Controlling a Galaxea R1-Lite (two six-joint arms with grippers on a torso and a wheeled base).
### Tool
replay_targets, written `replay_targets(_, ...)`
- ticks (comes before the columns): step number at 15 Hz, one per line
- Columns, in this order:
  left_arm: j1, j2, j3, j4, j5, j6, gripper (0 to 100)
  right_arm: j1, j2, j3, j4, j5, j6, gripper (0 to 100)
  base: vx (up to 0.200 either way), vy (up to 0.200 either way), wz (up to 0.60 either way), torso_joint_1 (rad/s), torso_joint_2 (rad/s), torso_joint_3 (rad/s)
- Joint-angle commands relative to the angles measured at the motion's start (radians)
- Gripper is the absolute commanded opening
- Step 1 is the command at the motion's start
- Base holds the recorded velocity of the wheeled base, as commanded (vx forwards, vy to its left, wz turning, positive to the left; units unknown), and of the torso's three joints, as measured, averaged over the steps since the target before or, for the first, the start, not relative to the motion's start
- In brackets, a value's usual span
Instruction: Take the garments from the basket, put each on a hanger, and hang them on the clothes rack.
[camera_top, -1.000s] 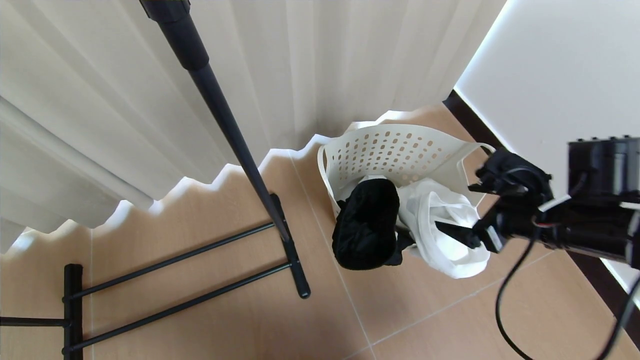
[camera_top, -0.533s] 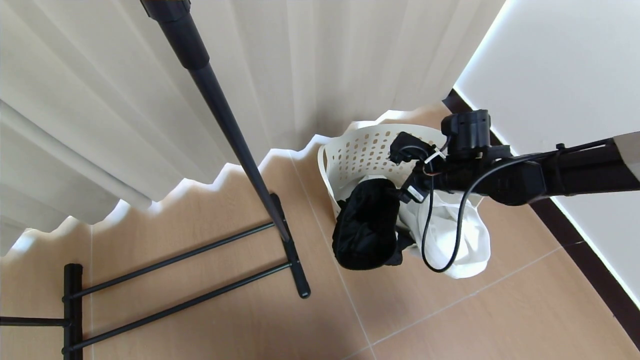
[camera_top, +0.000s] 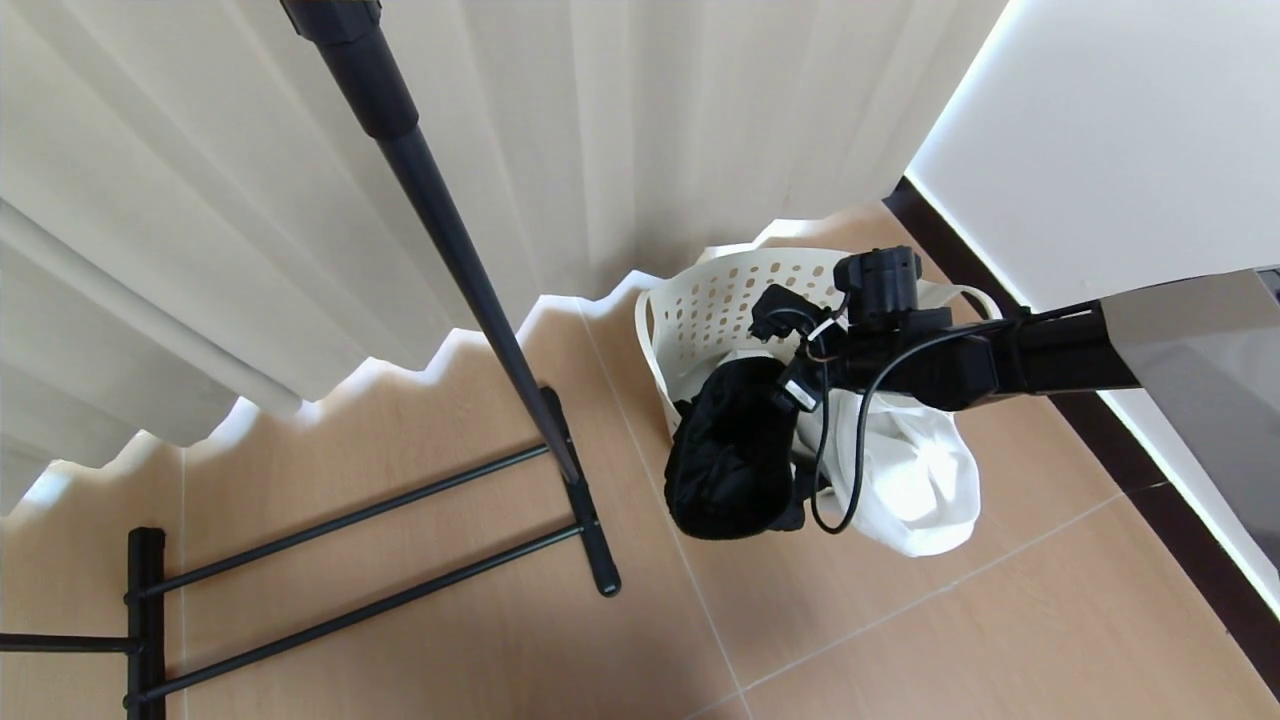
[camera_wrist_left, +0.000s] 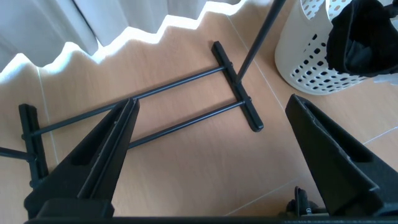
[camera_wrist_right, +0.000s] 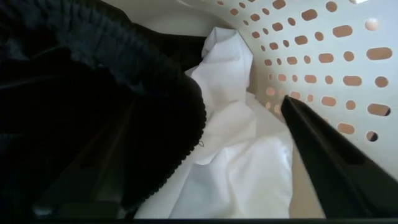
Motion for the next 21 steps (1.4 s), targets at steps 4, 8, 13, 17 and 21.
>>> replay_targets(4, 0.0, 0.0, 0.0, 0.0, 0.0, 0.0, 100, 0.001, 0.003, -0.025, 0.001, 0.0, 0.059, 0, 0.0, 0.0, 0.0, 0.0, 0.0, 0.0)
replay_targets(8, 0.0, 0.0, 0.0, 0.0, 0.0, 0.0, 100, 0.044, -0.256, 0.156, 0.001, 0.009, 0.319, 0, 0.0, 0.0, 0.0, 0.0, 0.0, 0.0)
replay_targets(13, 0.0, 0.0, 0.0, 0.0, -0.001, 0.003, 100, 0.212, -0.711, 0.477, -0.014, 0.028, 0.616, 0, 0.0, 0.0, 0.0, 0.0, 0.0, 0.0)
replay_targets(17, 0.0, 0.0, 0.0, 0.0, -0.001, 0.004, 100, 0.362, -0.965, 0.643, -0.017, 0.029, 0.788, 0, 0.0, 0.0, 0.0, 0.0, 0.0, 0.0)
replay_targets(21, 0.0, 0.0, 0.0, 0.0, -0.001, 0.004, 100, 0.363, -1.063, 0.824, -0.192, 0.075, 0.806, 0, 0.0, 0.0, 0.0, 0.0, 0.0, 0.0)
